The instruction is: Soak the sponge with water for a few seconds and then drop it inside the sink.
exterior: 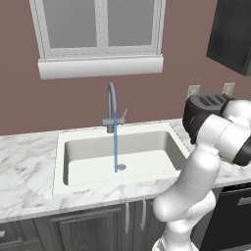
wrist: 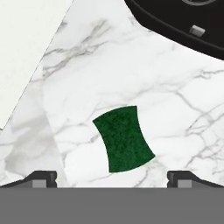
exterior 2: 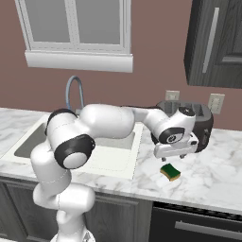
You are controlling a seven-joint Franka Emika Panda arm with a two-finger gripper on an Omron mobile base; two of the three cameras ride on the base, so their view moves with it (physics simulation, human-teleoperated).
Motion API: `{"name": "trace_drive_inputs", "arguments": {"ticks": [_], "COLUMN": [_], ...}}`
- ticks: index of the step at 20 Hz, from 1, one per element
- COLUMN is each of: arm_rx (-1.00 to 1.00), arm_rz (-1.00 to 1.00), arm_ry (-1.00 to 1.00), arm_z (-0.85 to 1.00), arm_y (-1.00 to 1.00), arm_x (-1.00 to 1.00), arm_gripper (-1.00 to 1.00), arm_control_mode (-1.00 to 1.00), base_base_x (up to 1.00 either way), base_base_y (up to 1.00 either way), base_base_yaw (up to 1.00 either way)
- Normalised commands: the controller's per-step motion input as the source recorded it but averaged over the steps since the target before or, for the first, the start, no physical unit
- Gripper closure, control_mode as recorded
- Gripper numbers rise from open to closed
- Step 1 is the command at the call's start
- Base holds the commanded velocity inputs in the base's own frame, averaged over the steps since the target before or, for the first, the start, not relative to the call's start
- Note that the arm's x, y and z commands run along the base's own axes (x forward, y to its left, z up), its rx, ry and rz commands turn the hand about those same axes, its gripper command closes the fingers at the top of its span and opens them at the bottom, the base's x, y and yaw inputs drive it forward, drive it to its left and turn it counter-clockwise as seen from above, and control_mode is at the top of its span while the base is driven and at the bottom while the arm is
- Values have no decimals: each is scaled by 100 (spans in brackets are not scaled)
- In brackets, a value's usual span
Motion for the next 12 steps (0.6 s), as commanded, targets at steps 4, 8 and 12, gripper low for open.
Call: {"name": "trace_drive_inputs", "arguments": {"ticks": [4,8,12], "arm_rx": [0,0,0], "arm_rz": [6,7,6], "arm_ry": [-5,-1,0], "arm_z": [-29,-24,-20], "arm_y": [0,0,0], "arm_x": [0,0,0], "arm_gripper": [-100,-100,-100], "arm_control_mode": [-100,-100,-100], "base_base_x": [0,0,0], "base_base_y": [0,0,0], "base_base_yaw": [0,0,0]}}
